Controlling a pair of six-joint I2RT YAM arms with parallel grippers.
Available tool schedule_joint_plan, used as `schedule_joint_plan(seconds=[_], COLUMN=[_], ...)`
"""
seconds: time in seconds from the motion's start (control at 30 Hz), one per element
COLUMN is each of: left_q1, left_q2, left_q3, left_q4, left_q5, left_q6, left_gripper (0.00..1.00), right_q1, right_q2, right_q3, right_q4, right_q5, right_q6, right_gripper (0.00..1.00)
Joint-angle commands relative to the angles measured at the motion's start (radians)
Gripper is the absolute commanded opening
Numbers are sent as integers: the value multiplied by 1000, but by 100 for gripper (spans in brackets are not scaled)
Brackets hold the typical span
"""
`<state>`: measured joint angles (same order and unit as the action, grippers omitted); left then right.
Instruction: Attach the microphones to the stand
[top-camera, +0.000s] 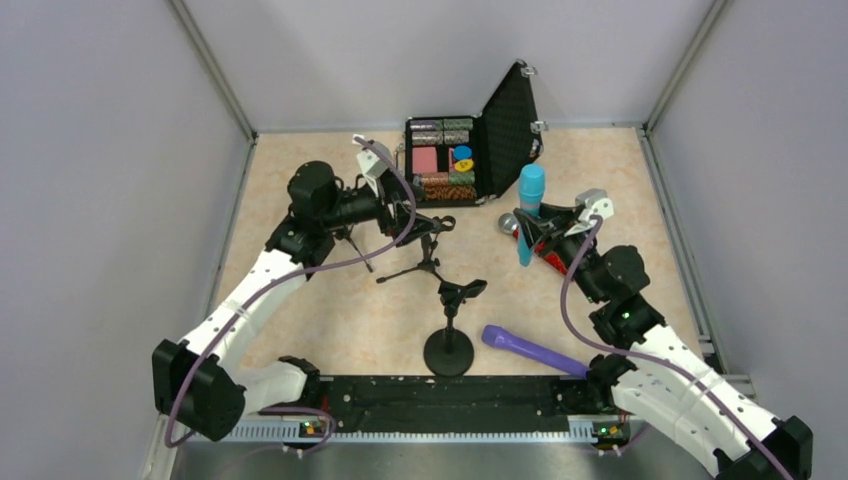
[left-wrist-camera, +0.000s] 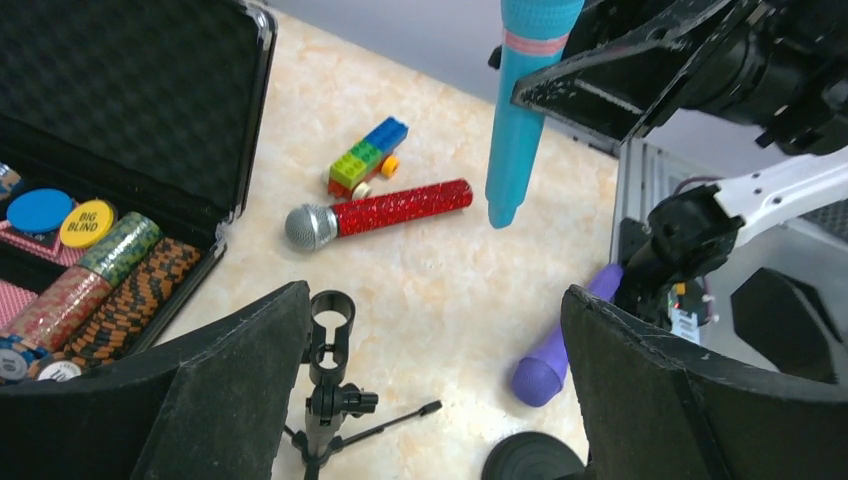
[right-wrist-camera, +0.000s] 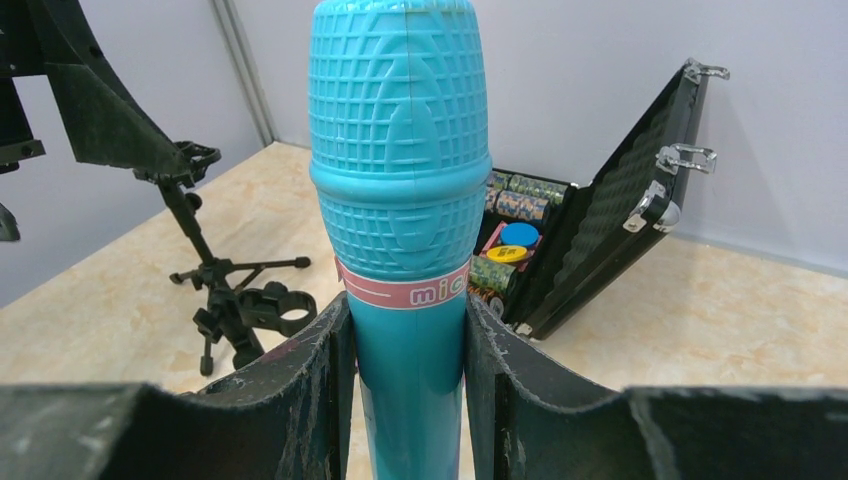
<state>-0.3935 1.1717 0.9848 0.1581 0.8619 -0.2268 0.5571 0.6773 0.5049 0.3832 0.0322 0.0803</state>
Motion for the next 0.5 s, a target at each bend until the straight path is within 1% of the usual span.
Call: schedule_joint_plan(seconds=[0.0, 0.07, 0.1, 0.13, 0.17, 0.3, 0.47], left_q1=[-29, -33, -34, -34, -36, -40, -59], left_q2=[19, 28, 32, 37, 43, 84, 151], left_q3=[62, 67, 67, 69, 69, 85, 135], left_q4=[-168, -195, -204, -213, -226, -283, -385], left_q5=[-90, -120, -130, -131, -129, -158, -198], left_q6=[182, 193, 202, 214, 232, 270, 310], left_gripper=[99, 99, 97, 92, 90, 88, 83], right_q1=[-3, -4, -3, -3, -4, -5, -3], right_q2=[7, 8, 8, 8, 9, 17, 26], right_q3=[-3, -2, -4, -6, -6, -10, -10], right_q4=[72, 71, 70, 70, 72, 74, 80], right_q5=[-26, -26, -27, -39, -49, -55, -63], right_q6=[8, 9, 9, 9, 10, 11, 9], right_gripper=[0, 0, 0, 0, 0, 0, 0])
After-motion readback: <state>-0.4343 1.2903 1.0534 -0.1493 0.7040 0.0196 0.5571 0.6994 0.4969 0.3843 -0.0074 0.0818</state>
